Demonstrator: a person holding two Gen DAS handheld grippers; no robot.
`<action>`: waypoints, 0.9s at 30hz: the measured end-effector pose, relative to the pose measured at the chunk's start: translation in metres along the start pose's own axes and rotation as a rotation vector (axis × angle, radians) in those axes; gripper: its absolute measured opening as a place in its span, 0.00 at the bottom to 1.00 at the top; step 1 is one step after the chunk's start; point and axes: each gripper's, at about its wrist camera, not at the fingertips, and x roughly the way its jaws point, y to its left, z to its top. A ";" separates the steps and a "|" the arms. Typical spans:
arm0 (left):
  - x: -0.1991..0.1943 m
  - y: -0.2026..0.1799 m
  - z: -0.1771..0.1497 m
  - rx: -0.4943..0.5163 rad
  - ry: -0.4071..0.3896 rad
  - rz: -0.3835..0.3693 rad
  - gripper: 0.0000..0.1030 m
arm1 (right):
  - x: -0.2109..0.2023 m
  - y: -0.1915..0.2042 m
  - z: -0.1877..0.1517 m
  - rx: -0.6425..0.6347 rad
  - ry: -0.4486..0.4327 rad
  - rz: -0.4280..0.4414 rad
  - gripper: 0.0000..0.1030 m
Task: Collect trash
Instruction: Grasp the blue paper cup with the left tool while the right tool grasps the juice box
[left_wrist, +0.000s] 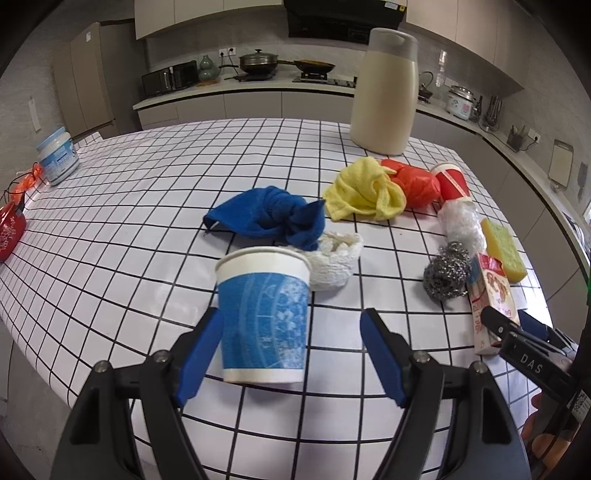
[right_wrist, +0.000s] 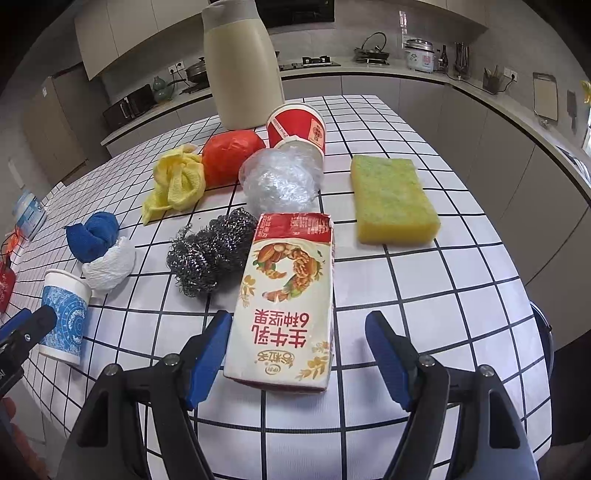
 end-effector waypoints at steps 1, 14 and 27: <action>0.002 0.001 0.000 -0.001 0.004 0.005 0.76 | 0.001 0.001 0.001 -0.002 -0.002 0.003 0.74; 0.035 0.002 -0.007 -0.009 0.069 -0.036 0.75 | 0.014 0.006 0.003 -0.010 0.012 0.002 0.74; 0.043 0.011 -0.001 -0.038 0.054 -0.061 0.61 | 0.022 0.005 0.005 -0.009 0.022 0.004 0.69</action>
